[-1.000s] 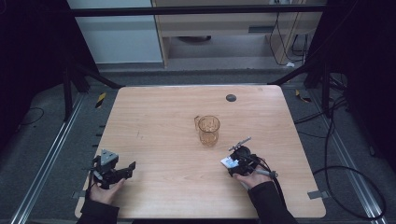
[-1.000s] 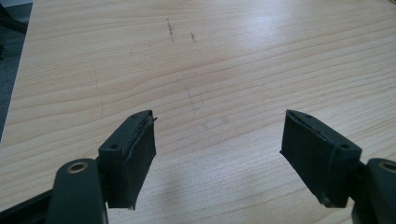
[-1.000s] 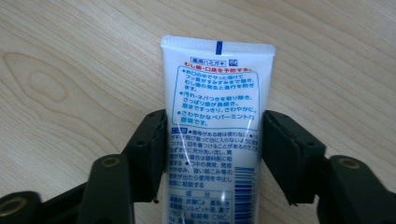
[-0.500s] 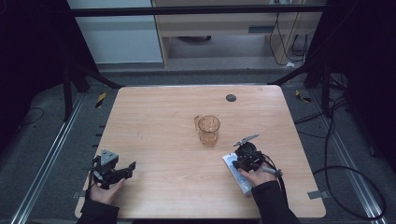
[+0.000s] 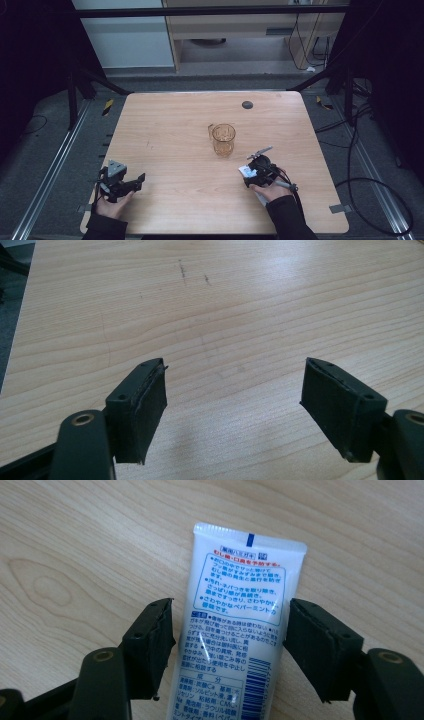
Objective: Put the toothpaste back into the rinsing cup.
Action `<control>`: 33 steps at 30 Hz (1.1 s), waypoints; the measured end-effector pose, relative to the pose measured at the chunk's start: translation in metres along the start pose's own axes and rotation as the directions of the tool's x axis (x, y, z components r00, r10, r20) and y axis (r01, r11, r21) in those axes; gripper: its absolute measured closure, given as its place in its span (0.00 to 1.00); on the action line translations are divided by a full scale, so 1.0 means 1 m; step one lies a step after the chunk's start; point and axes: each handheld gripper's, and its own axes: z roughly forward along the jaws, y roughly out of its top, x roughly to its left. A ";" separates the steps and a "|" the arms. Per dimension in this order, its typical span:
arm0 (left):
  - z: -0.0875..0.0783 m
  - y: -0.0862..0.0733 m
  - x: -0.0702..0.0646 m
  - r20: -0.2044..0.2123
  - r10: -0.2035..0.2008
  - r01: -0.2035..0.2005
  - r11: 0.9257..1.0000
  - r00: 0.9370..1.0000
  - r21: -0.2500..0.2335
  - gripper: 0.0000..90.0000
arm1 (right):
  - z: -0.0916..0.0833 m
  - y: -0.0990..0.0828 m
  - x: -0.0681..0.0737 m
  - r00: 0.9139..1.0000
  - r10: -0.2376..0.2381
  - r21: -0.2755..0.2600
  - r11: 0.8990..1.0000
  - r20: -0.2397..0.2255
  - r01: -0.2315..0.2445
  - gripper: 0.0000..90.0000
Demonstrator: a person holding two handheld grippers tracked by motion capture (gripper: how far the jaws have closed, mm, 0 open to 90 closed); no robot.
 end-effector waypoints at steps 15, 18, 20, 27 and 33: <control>0.000 0.000 0.000 0.000 0.000 0.000 1.000 1.000 0.001 0.28 | 0.007 0.000 -0.001 1.000 0.027 0.043 0.999 0.011 -0.028 0.42; 0.000 0.000 0.000 0.001 0.001 -0.001 1.000 1.000 0.002 0.28 | 0.006 0.001 0.001 1.000 0.016 0.046 0.999 0.008 -0.016 0.50; 0.000 0.000 0.000 0.001 0.002 -0.002 1.000 1.000 0.001 0.28 | 0.004 0.001 -0.001 1.000 0.021 0.044 0.999 0.003 -0.021 0.57; 0.000 0.000 0.000 0.002 -0.001 0.001 1.000 1.000 0.002 0.28 | -0.008 0.002 -0.003 1.000 0.028 0.039 0.999 -0.015 -0.027 0.78; 0.000 0.000 0.001 0.002 -0.004 0.004 1.000 1.000 0.001 0.28 | -0.013 -0.001 -0.006 0.997 0.031 0.043 0.999 -0.064 -0.028 0.81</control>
